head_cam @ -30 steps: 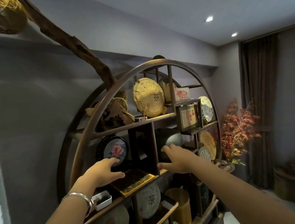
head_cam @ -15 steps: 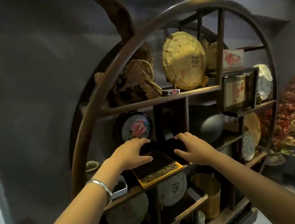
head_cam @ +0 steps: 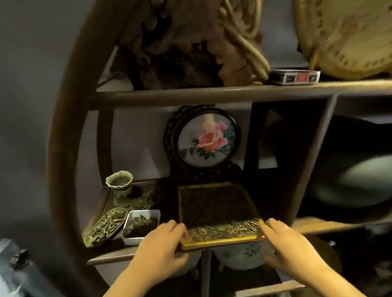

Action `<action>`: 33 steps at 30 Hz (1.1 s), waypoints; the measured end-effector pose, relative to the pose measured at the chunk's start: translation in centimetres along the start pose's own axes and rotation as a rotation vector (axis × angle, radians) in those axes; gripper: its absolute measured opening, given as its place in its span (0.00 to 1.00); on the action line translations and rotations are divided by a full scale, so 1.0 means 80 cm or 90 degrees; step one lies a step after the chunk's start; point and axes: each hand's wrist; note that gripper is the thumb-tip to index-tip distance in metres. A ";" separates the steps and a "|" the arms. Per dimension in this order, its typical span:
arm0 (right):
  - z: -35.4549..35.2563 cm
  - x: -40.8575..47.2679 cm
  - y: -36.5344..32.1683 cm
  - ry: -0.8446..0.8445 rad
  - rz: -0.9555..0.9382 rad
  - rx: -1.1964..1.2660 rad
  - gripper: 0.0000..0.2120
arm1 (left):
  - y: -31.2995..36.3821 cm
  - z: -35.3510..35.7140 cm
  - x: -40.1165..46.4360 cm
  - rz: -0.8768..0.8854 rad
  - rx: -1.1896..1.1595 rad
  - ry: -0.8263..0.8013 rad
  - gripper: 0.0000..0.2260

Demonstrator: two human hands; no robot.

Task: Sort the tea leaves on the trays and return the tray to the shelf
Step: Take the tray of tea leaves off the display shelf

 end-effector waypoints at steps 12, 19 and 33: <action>0.065 0.024 0.043 0.063 -0.076 -0.028 0.16 | 0.004 0.029 0.012 -0.037 0.034 0.018 0.09; 0.055 0.020 0.037 0.133 -0.073 0.000 0.12 | -0.003 0.041 0.012 -0.085 -0.113 0.023 0.08; 0.059 -0.027 0.024 0.197 -0.101 0.055 0.13 | -0.001 0.059 -0.033 -0.039 -0.220 0.029 0.10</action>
Point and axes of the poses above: each hand's wrist, its own x-axis towards the middle knuckle, its own z-axis out of the palm, y = z × x, and after that the axes turned 11 degrees about -z, right-handed
